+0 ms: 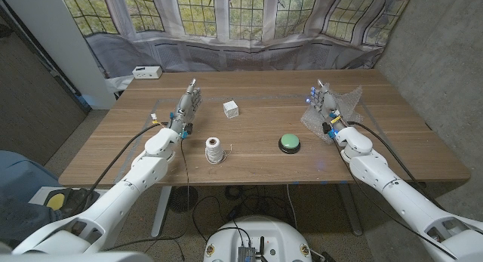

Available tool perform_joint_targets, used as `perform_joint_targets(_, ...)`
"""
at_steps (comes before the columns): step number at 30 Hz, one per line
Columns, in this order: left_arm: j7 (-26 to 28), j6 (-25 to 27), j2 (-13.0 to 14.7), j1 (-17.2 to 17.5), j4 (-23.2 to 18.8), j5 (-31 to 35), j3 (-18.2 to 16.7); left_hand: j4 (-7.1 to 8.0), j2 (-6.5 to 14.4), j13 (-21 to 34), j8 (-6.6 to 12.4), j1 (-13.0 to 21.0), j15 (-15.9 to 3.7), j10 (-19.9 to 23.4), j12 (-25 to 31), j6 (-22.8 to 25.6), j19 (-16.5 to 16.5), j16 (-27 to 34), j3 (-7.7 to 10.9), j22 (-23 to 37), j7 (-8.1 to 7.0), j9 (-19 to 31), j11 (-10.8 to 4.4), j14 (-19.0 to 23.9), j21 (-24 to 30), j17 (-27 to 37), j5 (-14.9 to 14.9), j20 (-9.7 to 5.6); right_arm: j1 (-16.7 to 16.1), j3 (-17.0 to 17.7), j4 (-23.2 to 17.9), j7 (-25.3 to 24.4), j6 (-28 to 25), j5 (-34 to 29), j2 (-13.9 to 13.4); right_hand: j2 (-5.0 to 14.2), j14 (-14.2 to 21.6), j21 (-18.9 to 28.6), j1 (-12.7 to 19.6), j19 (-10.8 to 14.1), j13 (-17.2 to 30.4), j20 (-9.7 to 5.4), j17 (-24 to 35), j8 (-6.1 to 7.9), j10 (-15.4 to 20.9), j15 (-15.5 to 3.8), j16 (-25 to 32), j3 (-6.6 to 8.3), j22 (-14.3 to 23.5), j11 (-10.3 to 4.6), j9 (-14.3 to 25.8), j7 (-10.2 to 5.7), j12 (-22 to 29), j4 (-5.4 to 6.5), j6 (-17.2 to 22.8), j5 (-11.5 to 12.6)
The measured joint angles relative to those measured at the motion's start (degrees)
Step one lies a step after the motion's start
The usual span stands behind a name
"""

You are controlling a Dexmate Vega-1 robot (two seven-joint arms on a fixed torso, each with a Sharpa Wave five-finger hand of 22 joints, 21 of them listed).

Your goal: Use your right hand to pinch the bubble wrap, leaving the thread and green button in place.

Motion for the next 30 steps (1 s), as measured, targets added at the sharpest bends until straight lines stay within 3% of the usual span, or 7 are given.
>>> perform_joint_targets(7,0.5,-0.5,0.7,1.1,-1.3,0.3,-0.4,0.00,0.0,0.0,0.00,0.0,0.13,0.3,0.1,0.2,0.0,0.0,0.00,0.0,0.22,0.0,0.30,0.1,0.0,0.0,0.0,0.00,-1.7,0.2,-1.9,-1.0,0.6,-0.5,-0.4,0.00,0.5,0.2,0.0,0.9,0.0,0.25,-0.2,0.00,0.2,0.49,0.2,0.00,0.0,0.20,0.0,-0.01,0.0,0.00,0.0,0.0)
perform_joint_targets(13,0.7,-0.8,1.3,2.2,-2.5,0.5,-0.6,-0.23,0.3,0.0,0.45,0.3,-0.10,1.4,0.4,0.9,0.3,0.4,0.23,0.0,0.23,0.0,0.50,1.1,0.0,0.0,0.0,0.32,-3.0,0.8,-3.3,-2.6,2.3,-1.4,-0.7,-0.01,2.9,0.6,0.6,3.0,0.0,0.11,-0.2,0.14,2.0,-0.25,0.5,0.24,0.0,-0.31,0.0,-0.34,0.4,-0.24,1.4,0.0)
perform_joint_targets(30,1.7,-0.1,2.2,3.3,-6.5,1.2,-0.8,-0.88,1.2,0.0,0.88,1.8,0.21,5.8,1.8,5.1,3.5,1.1,0.88,0.0,0.51,0.0,0.38,5.8,0.9,0.0,0.0,1.68,-5.1,2.6,-6.1,-4.3,6.1,-3.2,-1.9,0.29,4.0,0.9,0.9,3.9,0.0,0.40,-0.2,0.62,3.9,-0.31,0.5,0.48,0.0,-0.20,0.0,-0.63,0.6,-0.47,3.1,0.0)
